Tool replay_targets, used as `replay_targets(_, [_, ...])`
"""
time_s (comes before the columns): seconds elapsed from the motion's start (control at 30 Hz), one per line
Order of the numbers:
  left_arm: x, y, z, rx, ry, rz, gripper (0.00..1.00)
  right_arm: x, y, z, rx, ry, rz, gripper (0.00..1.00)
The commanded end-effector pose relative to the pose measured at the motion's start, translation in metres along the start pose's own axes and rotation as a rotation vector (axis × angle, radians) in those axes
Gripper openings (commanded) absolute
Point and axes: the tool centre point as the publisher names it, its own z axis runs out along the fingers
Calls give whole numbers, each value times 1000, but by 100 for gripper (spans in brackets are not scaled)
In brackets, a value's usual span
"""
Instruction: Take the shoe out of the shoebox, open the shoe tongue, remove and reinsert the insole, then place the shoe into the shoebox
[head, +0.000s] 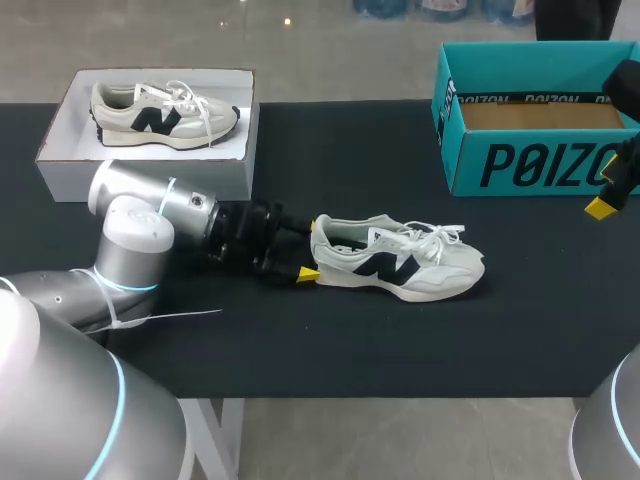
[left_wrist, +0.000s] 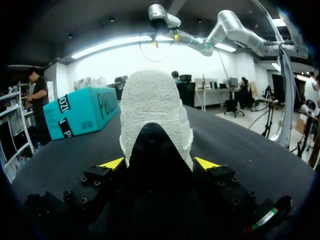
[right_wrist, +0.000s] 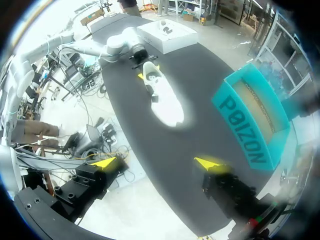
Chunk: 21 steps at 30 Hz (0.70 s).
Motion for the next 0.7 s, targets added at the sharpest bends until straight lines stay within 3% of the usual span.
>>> replay_targets(0.03, [-1,3,2,0,1,1,0,-2,1,0,4,3,0,100])
replay_targets(0.2, [-1,3,2,0,1,1,0,-2,1,0,4,3,0,100])
replay_targets(0.3, [-1,3,2,0,1,1,0,20,42,3,101,-68,23,100])
replay_targets(0.43, [-1,3,2,0,1,1,0,44,79,22,175,-111,87,100])
replay_targets(0.57, [-1,3,2,0,1,1,0,58,103,54,258,-127,207,100])
replay_targets(0.7, [-1,3,2,0,1,1,0,62,120,86,287,-106,319,100])
